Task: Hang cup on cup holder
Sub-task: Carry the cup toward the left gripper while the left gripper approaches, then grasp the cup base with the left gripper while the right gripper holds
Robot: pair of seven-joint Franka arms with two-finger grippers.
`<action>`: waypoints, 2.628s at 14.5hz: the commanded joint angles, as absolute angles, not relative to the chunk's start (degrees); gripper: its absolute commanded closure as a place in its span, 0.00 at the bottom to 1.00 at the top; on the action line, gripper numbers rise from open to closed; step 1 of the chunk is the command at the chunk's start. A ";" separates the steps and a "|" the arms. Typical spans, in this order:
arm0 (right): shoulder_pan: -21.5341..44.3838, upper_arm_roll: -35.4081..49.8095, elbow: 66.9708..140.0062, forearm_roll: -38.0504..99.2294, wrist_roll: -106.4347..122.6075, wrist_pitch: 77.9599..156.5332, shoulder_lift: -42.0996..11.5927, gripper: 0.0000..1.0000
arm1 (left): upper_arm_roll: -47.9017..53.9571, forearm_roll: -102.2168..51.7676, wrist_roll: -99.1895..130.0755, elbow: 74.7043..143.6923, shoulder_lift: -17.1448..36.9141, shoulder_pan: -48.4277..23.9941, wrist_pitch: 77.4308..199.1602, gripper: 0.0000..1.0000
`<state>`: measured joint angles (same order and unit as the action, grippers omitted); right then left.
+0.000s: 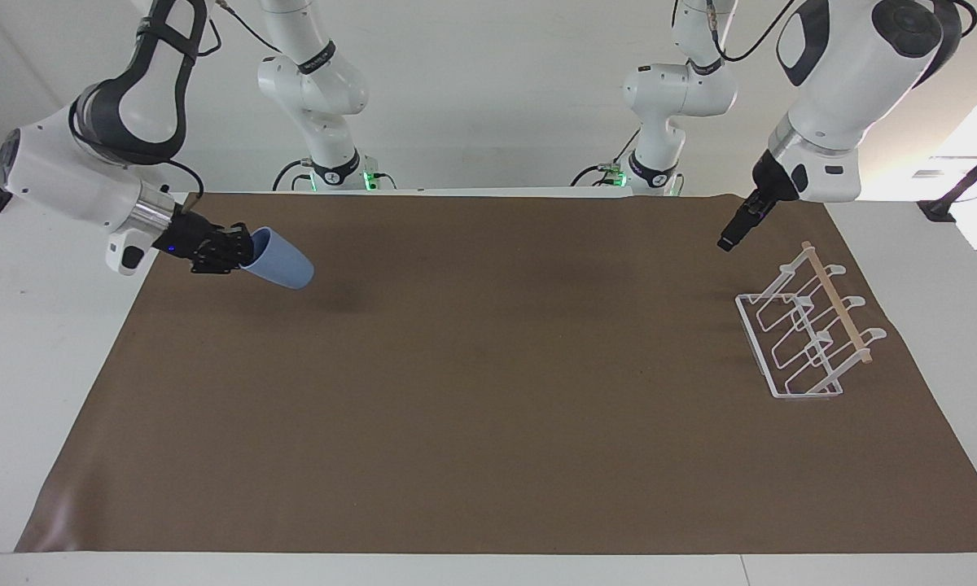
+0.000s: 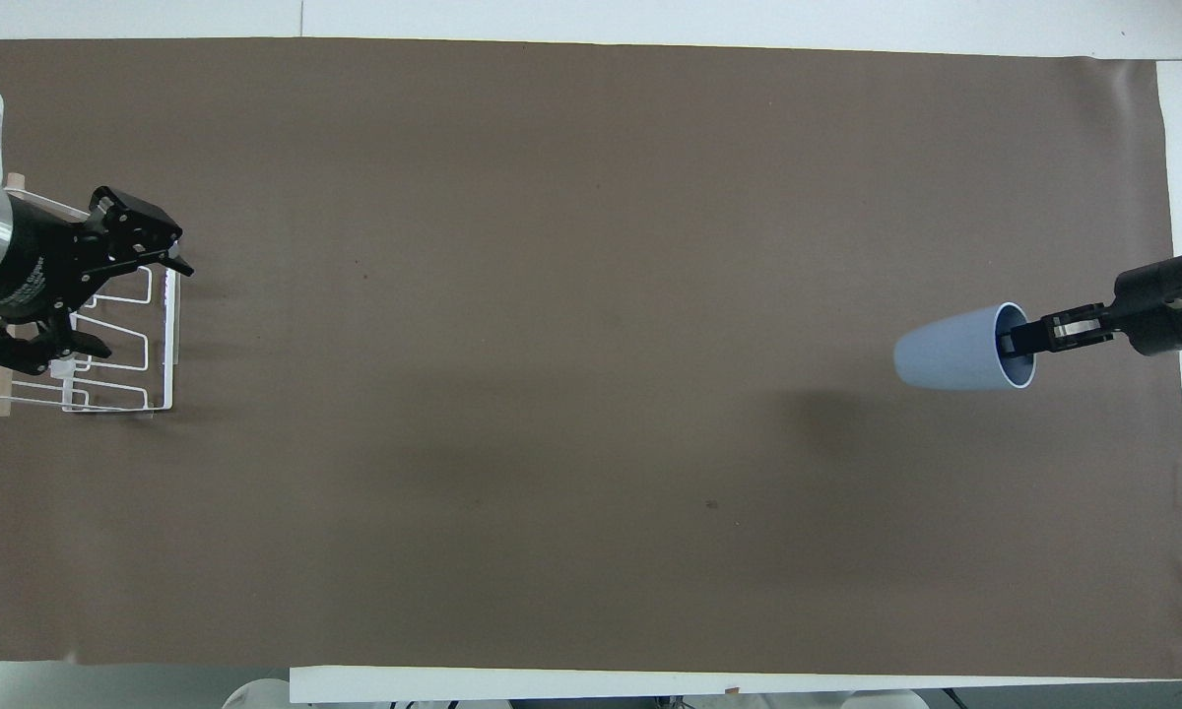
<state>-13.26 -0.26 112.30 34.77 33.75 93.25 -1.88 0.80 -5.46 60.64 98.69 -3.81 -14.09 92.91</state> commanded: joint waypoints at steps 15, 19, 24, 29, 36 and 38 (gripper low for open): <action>13.35 0.18 115.84 76.99 3.78 106.69 -0.26 1.00 | 0.18 -25.49 101.60 100.55 -2.20 -33.30 111.62 0.00; 18.97 0.18 116.10 76.99 2.64 112.66 -0.26 1.00 | 0.26 -25.84 105.81 99.85 -1.59 -34.53 115.22 0.00; 23.90 0.18 116.46 77.34 1.14 119.35 -0.44 1.00 | 0.26 -25.58 106.88 99.49 -0.09 -37.71 116.37 0.00; 23.82 0.18 115.84 77.52 1.14 119.36 -0.70 1.00 | 0.26 -25.40 106.35 101.69 -0.09 -37.36 116.11 0.02; 23.20 0.18 115.40 77.52 1.14 119.00 -0.88 1.00 | 0.18 -25.05 106.17 102.30 -0.35 -37.00 115.93 1.00; 23.20 0.18 114.79 77.52 1.14 119.27 -1.05 1.00 | 0.18 -25.05 106.17 102.30 -0.35 -36.91 115.75 1.00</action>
<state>23.90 0.02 115.31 76.30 1.40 118.80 -1.79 0.22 -25.00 106.29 100.69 0.59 -36.86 116.13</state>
